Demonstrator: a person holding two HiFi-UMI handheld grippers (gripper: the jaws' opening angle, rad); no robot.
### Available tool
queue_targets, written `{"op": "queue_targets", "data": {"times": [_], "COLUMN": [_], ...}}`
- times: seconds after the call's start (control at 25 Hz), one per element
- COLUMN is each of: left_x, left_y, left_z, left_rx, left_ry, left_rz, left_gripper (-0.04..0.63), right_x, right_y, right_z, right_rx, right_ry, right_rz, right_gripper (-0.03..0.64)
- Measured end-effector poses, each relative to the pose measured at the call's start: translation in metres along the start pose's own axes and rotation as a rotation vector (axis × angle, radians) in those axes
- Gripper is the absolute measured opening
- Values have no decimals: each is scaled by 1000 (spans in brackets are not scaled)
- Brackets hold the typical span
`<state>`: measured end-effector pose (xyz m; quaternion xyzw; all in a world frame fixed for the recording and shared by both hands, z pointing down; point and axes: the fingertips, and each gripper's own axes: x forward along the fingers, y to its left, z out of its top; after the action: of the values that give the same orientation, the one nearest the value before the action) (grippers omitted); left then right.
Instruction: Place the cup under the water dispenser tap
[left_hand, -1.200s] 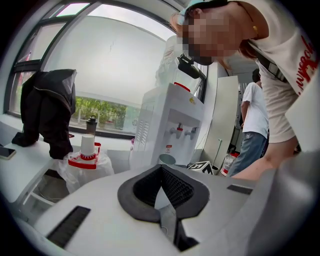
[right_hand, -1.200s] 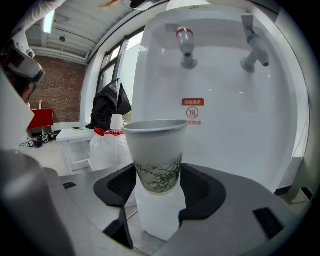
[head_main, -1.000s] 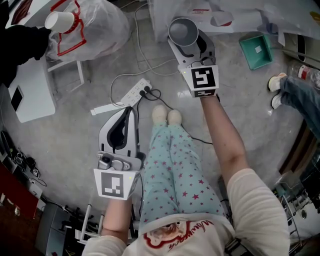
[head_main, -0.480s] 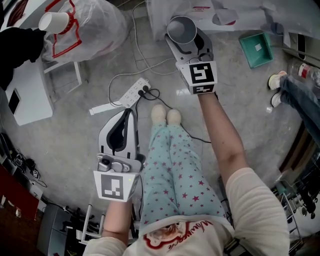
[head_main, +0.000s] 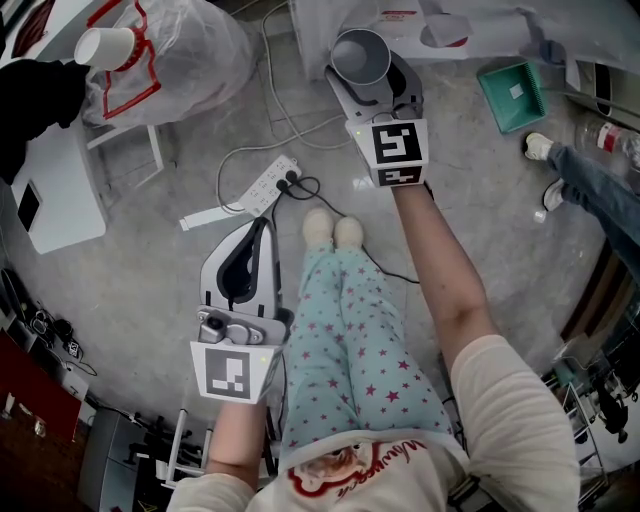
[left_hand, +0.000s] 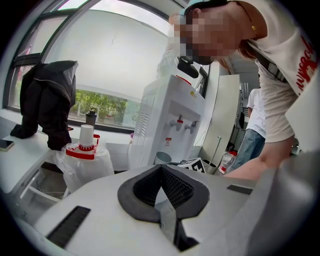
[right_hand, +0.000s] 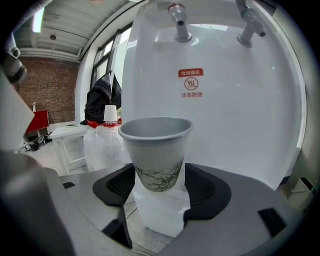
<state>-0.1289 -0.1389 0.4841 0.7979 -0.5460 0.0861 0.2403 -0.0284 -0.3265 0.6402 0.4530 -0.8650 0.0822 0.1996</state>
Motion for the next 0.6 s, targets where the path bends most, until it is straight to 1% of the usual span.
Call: {"op": "queue_targets", "data": {"times": [0.32, 0.48, 0.6], "left_x": [-1, -2, -2], "left_y": [1, 4, 3], "left_z": [-4, -3, 1], "left_rx": [3, 15, 42], "left_ry": [10, 12, 8], "left_rz": [1, 3, -5], "left_gripper": [20, 20, 20], "right_x": [-7, -18, -30], "right_y": [1, 1, -5], "right_z": [-5, -12, -12], "right_rx": [-24, -70, -62], "right_ry": [10, 22, 22], "right_rz": [-1, -28, -49], "right_gripper": [327, 341, 344]}}
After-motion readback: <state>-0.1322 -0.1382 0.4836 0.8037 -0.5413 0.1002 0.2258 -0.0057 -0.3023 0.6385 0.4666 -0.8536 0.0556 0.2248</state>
